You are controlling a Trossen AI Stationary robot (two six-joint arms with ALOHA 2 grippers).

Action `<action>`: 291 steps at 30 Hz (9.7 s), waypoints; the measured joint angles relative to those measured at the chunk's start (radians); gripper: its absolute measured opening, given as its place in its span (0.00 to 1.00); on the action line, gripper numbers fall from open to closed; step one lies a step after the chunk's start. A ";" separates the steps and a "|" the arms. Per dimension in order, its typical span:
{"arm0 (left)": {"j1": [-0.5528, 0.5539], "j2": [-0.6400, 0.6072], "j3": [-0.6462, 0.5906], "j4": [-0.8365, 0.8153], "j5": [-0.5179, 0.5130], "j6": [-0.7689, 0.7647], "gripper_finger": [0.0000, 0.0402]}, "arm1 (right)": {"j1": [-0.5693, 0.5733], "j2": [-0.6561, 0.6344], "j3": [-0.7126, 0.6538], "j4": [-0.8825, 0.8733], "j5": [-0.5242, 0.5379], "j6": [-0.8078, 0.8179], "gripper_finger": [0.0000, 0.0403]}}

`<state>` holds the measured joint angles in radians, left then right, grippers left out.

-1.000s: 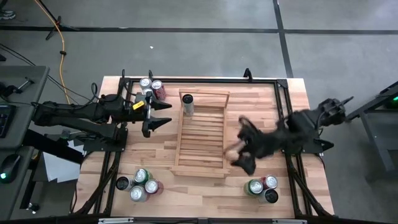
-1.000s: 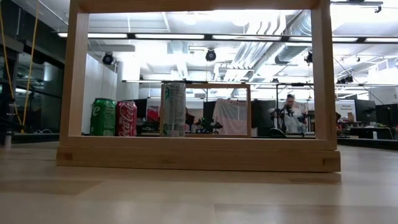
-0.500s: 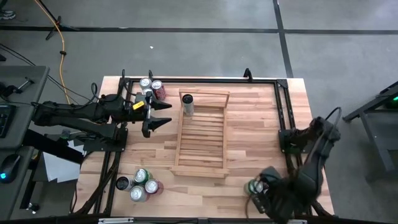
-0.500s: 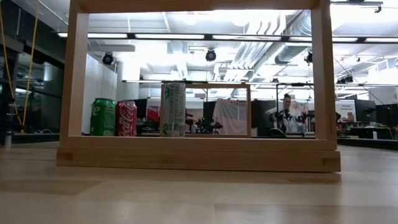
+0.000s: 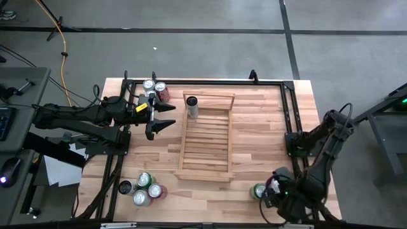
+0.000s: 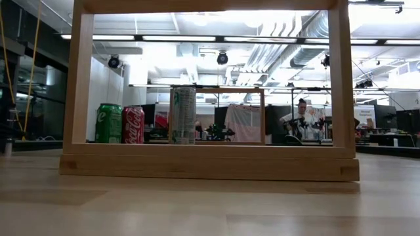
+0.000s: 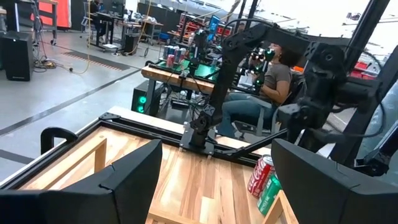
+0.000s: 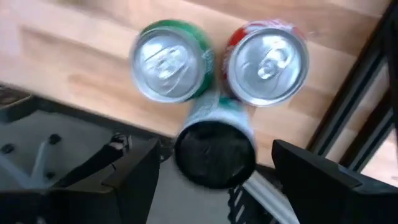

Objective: Place canned beverage on shelf
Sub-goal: Put the right white and pink can on the shelf aligned with the other white and pink can

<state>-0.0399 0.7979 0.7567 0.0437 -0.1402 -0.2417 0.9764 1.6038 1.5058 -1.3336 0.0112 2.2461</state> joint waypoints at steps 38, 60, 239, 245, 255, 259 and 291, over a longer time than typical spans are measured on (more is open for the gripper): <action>0.000 0.000 0.000 -0.001 -0.001 -0.018 0.73 | -0.016 0.105 -0.034 0.078 -0.094 -0.024 0.71; 0.000 0.000 0.000 -0.002 -0.001 -0.059 0.73 | -0.046 0.104 0.525 0.101 0.154 -0.765 0.60; 0.056 -0.039 0.000 0.088 -0.184 0.114 0.73 | -1.265 0.492 0.808 -0.237 0.010 -1.772 0.96; 0.055 -0.039 0.000 0.087 -0.184 0.113 0.73 | -1.188 0.490 0.808 -0.185 0.190 -1.671 0.96; 0.056 -0.039 0.000 0.087 -0.184 0.114 0.73 | -1.120 0.481 0.766 -0.236 0.334 -1.541 0.96; 0.056 -0.039 0.000 0.086 -0.183 0.113 0.73 | -1.131 0.452 0.656 -0.230 0.320 -1.488 0.96; 0.055 -0.039 0.000 0.081 -0.174 0.114 0.73 | -1.088 0.415 0.488 0.041 0.339 -1.279 0.96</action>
<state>0.0154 0.7587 0.7570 0.1246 -0.3138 -0.1276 -0.1119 2.0186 1.9933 -1.2930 0.3505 0.9667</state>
